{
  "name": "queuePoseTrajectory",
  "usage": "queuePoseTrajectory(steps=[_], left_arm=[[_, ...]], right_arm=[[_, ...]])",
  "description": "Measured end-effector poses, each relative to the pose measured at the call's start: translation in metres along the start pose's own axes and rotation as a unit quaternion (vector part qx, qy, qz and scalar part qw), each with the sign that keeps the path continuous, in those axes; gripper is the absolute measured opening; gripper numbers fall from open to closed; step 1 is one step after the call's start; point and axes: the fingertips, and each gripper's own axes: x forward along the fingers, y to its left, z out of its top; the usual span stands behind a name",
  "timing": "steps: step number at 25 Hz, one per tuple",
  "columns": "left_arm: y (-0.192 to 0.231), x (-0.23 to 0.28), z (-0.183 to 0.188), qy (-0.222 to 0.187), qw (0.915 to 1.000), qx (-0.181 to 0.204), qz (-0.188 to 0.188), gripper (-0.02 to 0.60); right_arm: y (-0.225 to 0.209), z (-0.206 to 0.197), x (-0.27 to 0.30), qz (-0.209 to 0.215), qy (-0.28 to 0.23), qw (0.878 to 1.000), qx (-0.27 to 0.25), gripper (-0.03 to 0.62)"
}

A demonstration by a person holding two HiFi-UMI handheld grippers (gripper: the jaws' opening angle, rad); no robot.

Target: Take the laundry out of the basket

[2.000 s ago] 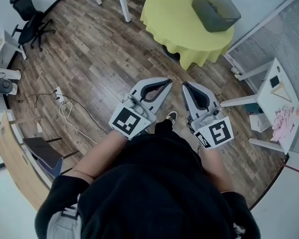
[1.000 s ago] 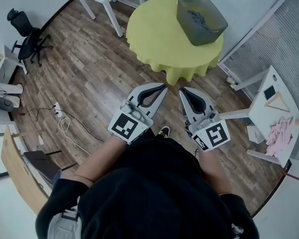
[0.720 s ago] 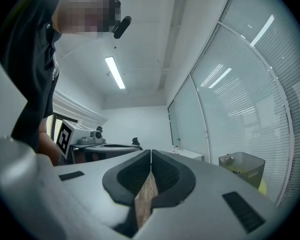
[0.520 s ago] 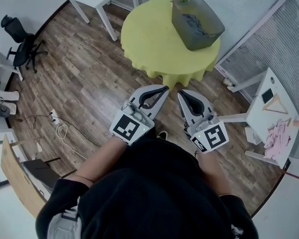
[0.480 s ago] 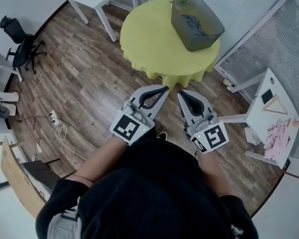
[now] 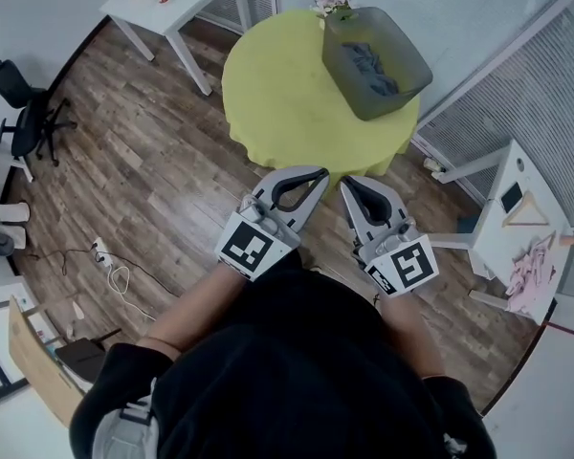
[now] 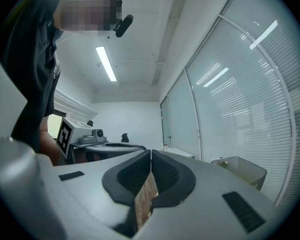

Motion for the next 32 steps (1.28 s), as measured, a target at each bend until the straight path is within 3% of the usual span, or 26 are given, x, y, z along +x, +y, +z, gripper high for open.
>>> queuePoseTrajectory(steps=[15, 32], left_arm=[[0.117, 0.027, -0.009, 0.005, 0.9985, -0.013, -0.053, 0.011], [0.162, 0.090, -0.019, 0.008, 0.9982, -0.013, -0.059, 0.011]], right_arm=[[-0.050, -0.006, 0.104, -0.060, 0.014, 0.998, -0.001, 0.025], [-0.128, -0.017, 0.139, -0.079, 0.024, 0.997, 0.002, 0.026]])
